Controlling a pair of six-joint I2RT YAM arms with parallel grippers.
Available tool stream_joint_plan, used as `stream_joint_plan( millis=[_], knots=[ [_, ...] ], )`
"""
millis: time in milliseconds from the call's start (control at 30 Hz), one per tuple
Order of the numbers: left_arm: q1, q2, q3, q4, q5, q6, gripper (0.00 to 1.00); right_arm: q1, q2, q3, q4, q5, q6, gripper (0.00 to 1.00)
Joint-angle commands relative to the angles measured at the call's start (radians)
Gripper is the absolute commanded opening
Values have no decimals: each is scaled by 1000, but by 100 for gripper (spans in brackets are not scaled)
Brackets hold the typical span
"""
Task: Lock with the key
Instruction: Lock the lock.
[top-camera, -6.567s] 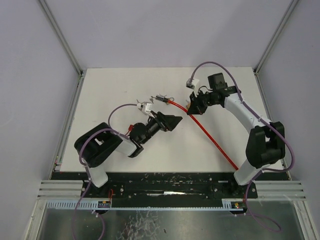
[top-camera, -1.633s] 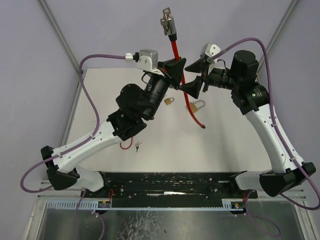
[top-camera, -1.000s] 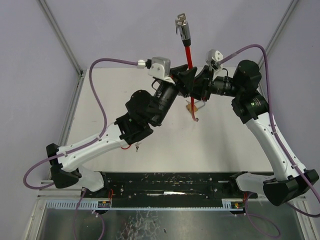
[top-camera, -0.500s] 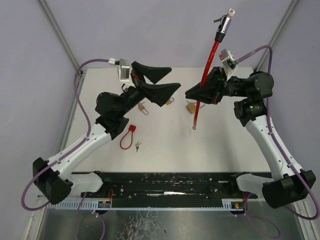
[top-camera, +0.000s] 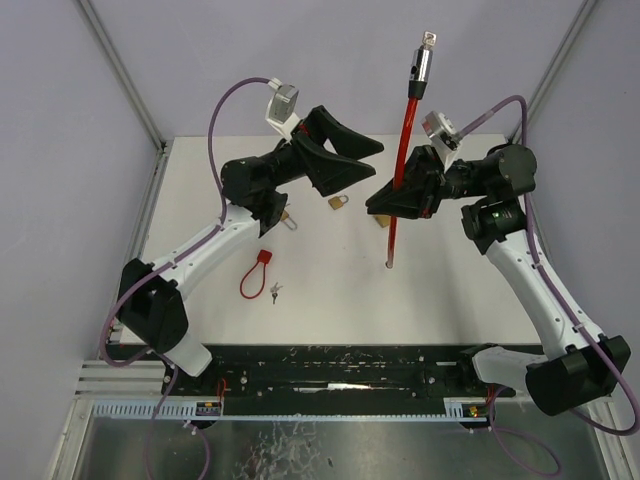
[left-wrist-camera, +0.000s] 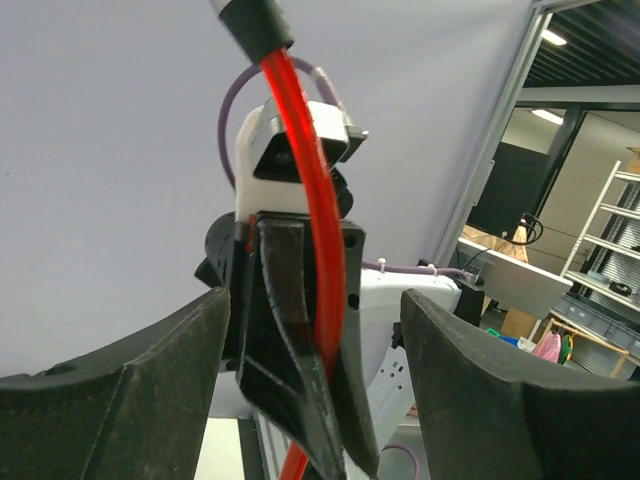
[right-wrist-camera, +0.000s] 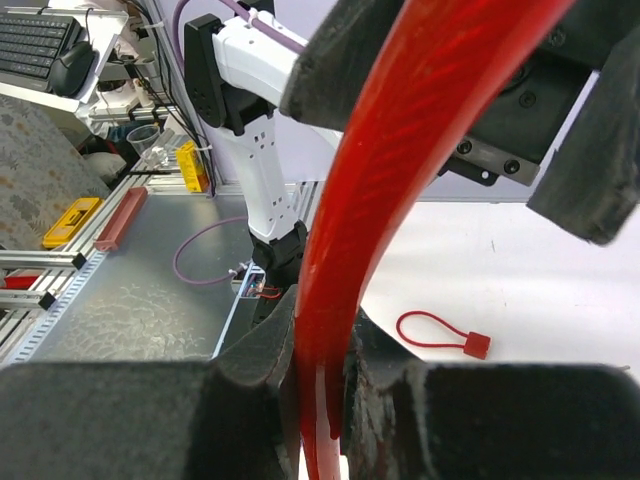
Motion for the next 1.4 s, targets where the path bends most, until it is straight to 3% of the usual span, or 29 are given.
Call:
stream_joint_plan(
  millis=[0, 133, 567, 700, 767, 833, 867, 900, 1033, 1167, 1233, 1367],
  knots=[
    [-10, 13, 59, 87, 54, -58, 65, 16, -2, 12, 24, -16, -34, 0],
    [-22, 40, 107, 86, 70, -72, 59, 22, 9, 14, -1, -16, -55, 0],
    [-51, 121, 220, -13, 83, -54, 54, 58, 17, 16, -82, -27, -119, 0],
    [-70, 140, 259, -2, 99, -70, 38, 61, 21, 10, -102, -24, -138, 0],
    [-78, 143, 269, 5, 108, -76, 24, 61, 20, 9, -108, -21, -144, 0],
    [-79, 138, 266, 20, 115, -79, 3, 61, 18, 13, -127, -20, -160, 0],
    [-78, 129, 253, 23, 111, -76, 1, 60, 15, 18, -145, -20, -175, 0],
    [-77, 115, 235, 24, 100, -64, 1, 59, 10, 24, -179, -18, -204, 2],
    [-71, 0, 128, -163, -12, 148, 1, 6, -25, 79, -511, 48, -453, 41],
    [-113, -156, 34, -484, -359, 530, 1, -39, -58, 191, -901, 322, -876, 77],
    [-163, -201, 32, -595, -536, 669, 1, -39, -61, 224, -945, 391, -930, 82],
    [-235, -208, 59, -666, -720, 770, 0, -33, -28, 268, -889, 325, -850, 84]
  ],
)
